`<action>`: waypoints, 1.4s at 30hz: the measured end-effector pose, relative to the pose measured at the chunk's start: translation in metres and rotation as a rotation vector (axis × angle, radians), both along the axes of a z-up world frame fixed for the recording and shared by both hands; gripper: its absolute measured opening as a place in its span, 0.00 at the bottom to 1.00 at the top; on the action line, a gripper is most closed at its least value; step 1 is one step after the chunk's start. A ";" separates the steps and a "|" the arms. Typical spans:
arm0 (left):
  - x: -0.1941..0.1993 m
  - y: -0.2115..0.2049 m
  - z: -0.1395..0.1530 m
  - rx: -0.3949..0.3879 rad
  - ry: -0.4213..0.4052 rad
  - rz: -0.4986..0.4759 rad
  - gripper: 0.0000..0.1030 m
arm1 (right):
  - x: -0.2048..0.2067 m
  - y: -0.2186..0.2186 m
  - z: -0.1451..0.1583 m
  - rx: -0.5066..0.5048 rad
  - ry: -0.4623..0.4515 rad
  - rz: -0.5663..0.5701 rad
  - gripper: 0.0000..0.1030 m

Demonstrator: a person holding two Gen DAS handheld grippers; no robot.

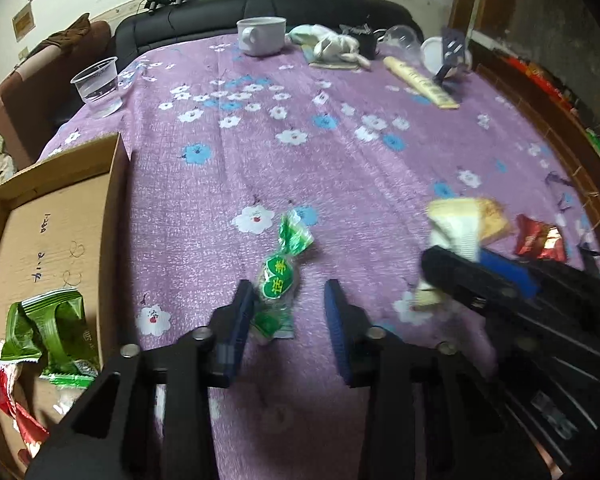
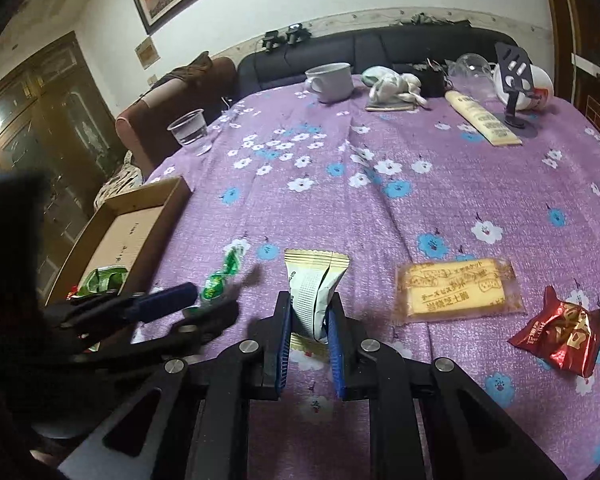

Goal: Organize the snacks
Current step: 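Lower the left gripper onto the green-wrapped candy on the table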

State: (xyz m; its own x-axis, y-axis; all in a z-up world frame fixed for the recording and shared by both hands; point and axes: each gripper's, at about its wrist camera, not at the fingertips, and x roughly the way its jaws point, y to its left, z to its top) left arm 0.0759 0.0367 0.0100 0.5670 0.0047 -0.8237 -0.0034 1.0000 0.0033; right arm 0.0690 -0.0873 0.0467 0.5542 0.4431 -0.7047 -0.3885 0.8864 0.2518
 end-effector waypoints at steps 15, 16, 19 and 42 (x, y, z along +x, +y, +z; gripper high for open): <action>-0.014 0.001 0.000 -0.021 -0.033 0.004 0.05 | -0.004 -0.003 0.006 0.021 -0.034 -0.021 0.16; -0.017 0.001 0.001 -0.027 -0.036 0.002 0.05 | -0.005 -0.003 0.006 0.021 -0.036 -0.022 0.16; -0.022 0.000 0.004 -0.041 -0.044 -0.004 0.05 | -0.006 -0.004 0.007 0.019 -0.043 -0.025 0.16; -0.048 0.011 0.035 -0.092 -0.111 -0.007 0.05 | -0.009 -0.005 0.011 0.020 -0.072 -0.034 0.17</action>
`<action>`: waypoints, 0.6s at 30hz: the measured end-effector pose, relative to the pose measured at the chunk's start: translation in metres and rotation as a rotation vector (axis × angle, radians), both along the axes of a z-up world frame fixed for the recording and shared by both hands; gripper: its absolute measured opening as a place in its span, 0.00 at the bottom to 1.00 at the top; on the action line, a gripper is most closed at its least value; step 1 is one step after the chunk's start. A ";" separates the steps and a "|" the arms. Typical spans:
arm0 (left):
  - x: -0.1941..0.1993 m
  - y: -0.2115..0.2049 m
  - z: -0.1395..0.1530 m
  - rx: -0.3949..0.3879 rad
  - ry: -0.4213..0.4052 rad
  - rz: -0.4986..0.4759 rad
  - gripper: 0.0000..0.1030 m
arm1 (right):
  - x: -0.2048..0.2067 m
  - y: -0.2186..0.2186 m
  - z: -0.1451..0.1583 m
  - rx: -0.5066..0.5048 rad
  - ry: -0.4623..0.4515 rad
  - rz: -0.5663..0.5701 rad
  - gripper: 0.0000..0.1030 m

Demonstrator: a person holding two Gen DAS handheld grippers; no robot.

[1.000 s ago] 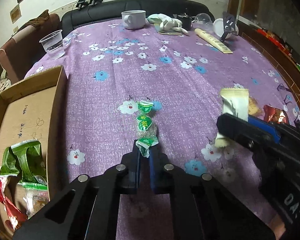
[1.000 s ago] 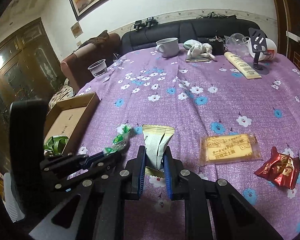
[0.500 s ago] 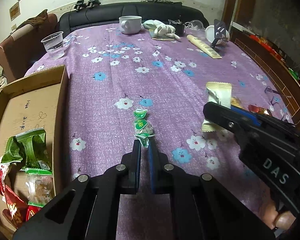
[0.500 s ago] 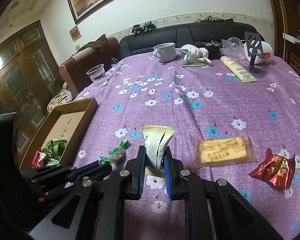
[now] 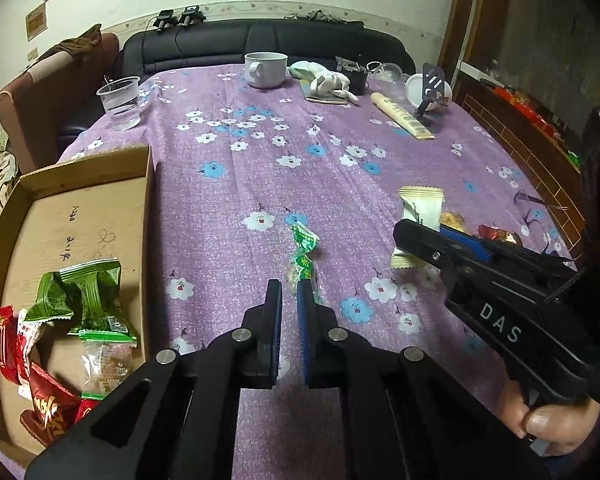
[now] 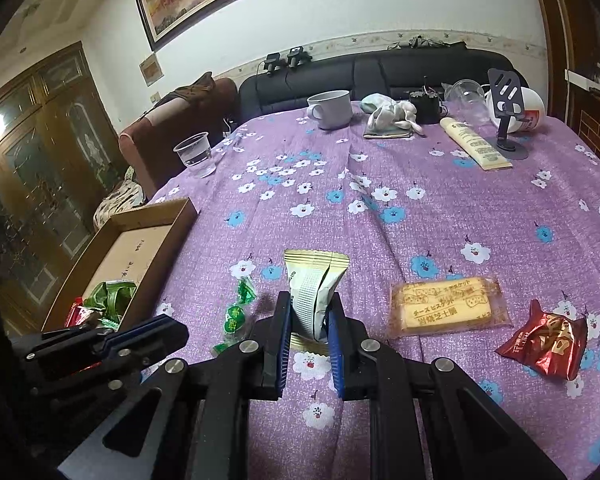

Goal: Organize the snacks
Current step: 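Lower the left gripper onto the green-wrapped candy on the table, then close the left gripper on the green-wrapped candy and lift it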

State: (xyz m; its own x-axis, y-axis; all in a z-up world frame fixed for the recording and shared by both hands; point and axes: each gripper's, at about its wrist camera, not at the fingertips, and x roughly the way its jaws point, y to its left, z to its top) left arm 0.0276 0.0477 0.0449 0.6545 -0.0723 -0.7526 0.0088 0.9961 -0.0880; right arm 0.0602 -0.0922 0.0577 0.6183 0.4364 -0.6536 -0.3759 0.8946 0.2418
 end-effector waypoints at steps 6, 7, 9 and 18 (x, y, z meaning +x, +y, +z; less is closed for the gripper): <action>-0.007 0.006 0.006 -0.016 -0.017 0.002 0.05 | -0.001 0.000 0.001 0.004 -0.002 -0.003 0.17; -0.008 0.008 0.008 -0.020 -0.022 0.003 0.05 | -0.001 0.000 0.002 0.007 -0.001 -0.003 0.17; -0.011 0.012 0.012 -0.028 -0.031 0.004 0.05 | -0.002 0.001 0.003 0.006 -0.003 -0.005 0.16; -0.030 0.046 0.016 -0.076 -0.054 0.043 0.05 | -0.023 0.015 0.018 0.030 -0.021 0.035 0.16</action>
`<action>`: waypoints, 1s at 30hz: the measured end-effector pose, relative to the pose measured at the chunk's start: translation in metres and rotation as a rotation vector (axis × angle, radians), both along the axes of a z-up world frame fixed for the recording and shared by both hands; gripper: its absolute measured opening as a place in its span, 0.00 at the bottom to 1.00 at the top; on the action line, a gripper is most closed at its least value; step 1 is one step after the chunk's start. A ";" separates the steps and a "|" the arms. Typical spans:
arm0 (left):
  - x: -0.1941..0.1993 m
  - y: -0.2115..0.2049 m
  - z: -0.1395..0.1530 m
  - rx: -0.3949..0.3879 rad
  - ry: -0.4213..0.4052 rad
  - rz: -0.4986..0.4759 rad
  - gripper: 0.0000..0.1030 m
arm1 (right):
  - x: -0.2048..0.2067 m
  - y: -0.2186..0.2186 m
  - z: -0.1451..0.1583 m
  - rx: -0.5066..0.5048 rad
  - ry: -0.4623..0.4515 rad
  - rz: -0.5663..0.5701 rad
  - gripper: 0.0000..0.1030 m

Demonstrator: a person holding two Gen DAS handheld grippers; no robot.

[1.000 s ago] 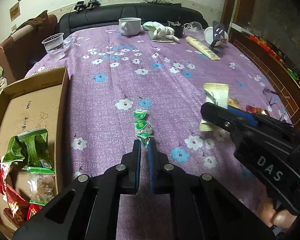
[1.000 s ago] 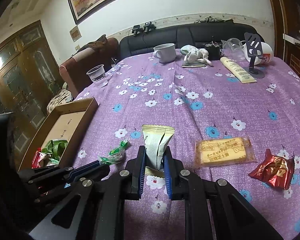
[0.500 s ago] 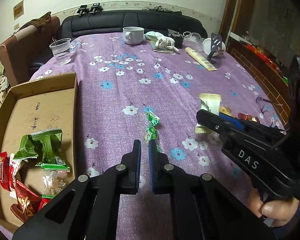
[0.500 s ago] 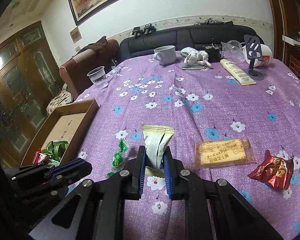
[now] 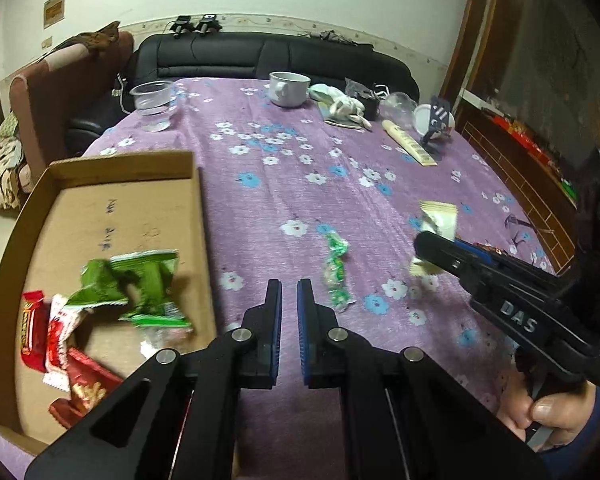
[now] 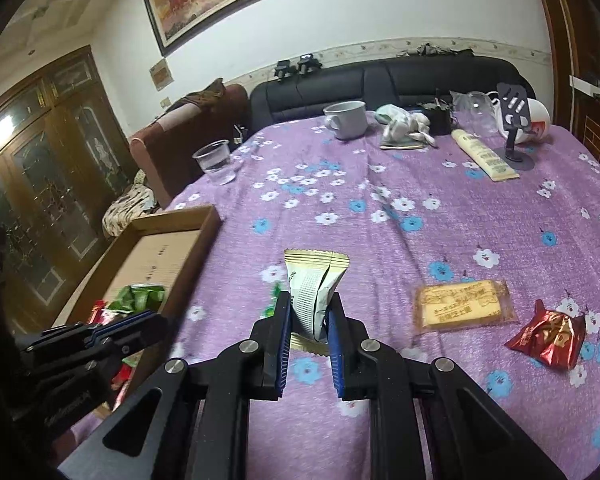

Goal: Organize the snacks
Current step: 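Close the left gripper on the green-wrapped candy and lift it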

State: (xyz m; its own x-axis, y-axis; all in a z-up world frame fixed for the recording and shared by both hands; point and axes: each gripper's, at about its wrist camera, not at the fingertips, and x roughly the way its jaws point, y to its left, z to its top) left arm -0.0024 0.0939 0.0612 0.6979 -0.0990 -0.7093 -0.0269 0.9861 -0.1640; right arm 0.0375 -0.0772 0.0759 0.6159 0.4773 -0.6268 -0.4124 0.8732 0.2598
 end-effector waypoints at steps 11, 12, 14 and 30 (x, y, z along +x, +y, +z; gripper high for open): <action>0.013 -0.013 -0.005 -0.089 0.043 -0.094 0.06 | 0.003 -0.015 -0.002 0.028 -0.006 -0.066 0.16; 0.017 -0.020 -0.006 -0.083 0.050 -0.109 0.06 | 0.006 -0.019 -0.004 0.034 0.001 -0.078 0.16; 0.030 -0.033 -0.011 -0.074 0.077 -0.120 0.06 | 0.010 -0.026 -0.008 0.040 0.012 -0.093 0.16; 0.081 -0.059 -0.036 0.009 0.134 -0.067 0.07 | 0.010 -0.032 -0.005 0.080 -0.001 -0.073 0.16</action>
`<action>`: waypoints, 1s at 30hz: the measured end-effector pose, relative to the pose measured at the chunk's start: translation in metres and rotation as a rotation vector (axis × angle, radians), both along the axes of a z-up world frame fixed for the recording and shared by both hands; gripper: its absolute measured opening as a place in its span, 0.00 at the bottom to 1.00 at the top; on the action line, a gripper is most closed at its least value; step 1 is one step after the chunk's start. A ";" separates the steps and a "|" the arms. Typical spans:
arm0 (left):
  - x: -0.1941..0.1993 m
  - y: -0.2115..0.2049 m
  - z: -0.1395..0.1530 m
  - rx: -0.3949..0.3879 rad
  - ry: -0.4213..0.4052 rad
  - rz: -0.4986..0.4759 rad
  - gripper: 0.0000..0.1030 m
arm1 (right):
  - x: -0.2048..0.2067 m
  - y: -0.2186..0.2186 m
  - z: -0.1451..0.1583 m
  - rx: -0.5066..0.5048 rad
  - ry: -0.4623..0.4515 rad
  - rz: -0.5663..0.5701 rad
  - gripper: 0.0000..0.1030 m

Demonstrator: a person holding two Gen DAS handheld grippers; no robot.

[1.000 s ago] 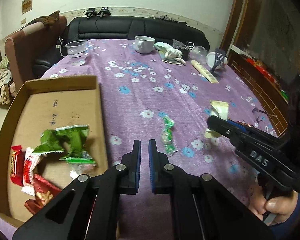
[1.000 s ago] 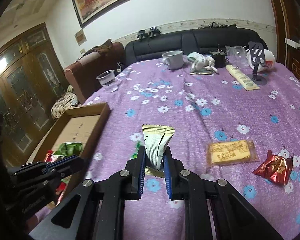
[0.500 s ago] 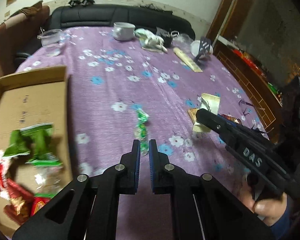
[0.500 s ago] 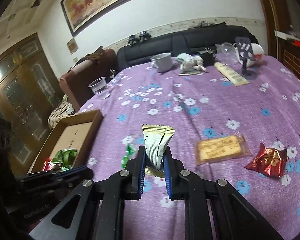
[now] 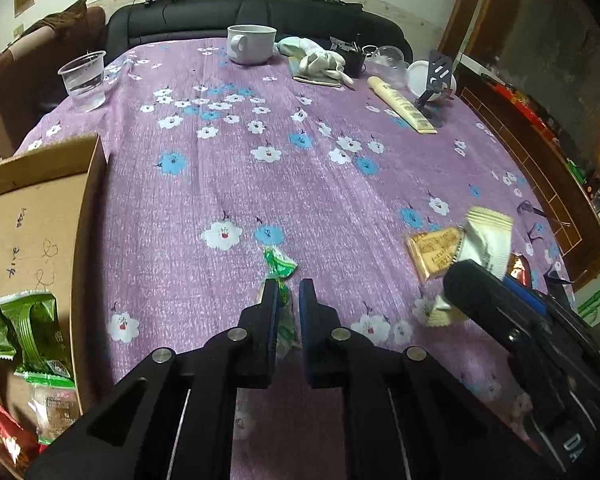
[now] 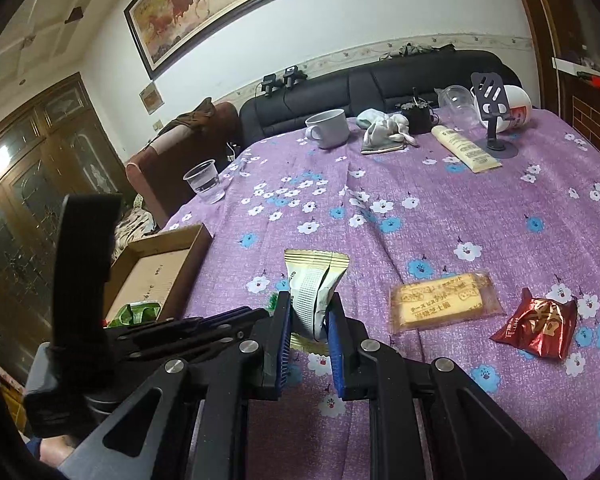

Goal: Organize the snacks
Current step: 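Close the left gripper on the green-wrapped candy and lift it, then carry the green candy with the left gripper while the right carries the white packet over the box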

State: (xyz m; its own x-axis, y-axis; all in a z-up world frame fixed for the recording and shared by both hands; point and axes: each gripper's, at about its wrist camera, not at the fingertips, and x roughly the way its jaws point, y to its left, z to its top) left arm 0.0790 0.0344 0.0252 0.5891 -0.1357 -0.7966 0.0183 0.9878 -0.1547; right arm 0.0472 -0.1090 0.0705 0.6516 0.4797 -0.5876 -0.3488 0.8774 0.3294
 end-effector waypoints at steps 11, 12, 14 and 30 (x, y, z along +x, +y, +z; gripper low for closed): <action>0.007 0.002 -0.013 0.021 0.034 0.009 0.32 | -0.001 -0.002 0.001 0.007 -0.002 -0.008 0.16; 0.008 0.001 -0.016 0.024 0.035 0.009 0.31 | -0.001 -0.001 0.001 0.007 -0.002 -0.007 0.16; 0.006 -0.001 -0.017 0.054 0.015 0.008 0.30 | -0.001 -0.001 0.001 0.005 -0.002 -0.007 0.16; -0.038 0.027 0.017 -0.032 -0.072 0.038 0.18 | -0.002 0.010 -0.006 -0.027 0.010 0.011 0.16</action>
